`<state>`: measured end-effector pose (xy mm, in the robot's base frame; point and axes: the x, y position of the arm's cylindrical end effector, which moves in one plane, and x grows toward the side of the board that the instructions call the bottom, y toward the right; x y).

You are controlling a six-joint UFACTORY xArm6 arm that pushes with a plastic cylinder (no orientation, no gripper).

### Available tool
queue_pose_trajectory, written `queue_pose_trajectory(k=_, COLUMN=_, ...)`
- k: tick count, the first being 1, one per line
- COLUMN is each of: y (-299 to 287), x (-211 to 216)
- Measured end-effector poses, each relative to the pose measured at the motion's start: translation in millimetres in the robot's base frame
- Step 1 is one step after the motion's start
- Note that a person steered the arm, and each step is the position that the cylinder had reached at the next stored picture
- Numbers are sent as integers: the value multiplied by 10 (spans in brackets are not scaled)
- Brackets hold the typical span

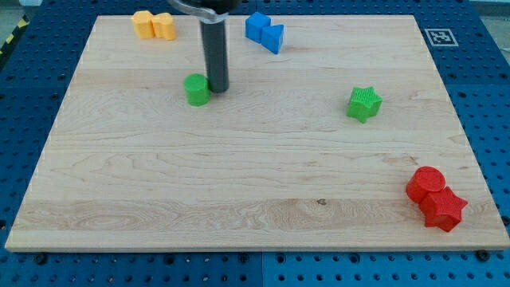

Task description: Push the green star towards center left

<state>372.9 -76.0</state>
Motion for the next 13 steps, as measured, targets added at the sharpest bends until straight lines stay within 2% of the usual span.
queue_pose_trajectory(k=1, y=-359, x=-15)
queue_pose_trajectory(k=2, y=-360, x=-43)
queue_pose_trajectory(k=4, y=639, x=-781)
queue_pose_trajectory(k=5, y=819, x=-625)
queue_pose_trajectory(k=6, y=859, x=-279)
queue_pose_trajectory(k=7, y=1295, x=-168)
queue_pose_trajectory(k=9, y=2687, x=-39)
queue_pose_trajectory(k=10, y=3049, x=306)
queue_pose_trajectory(k=12, y=2863, x=422)
queue_pose_trajectory(k=13, y=2383, x=422)
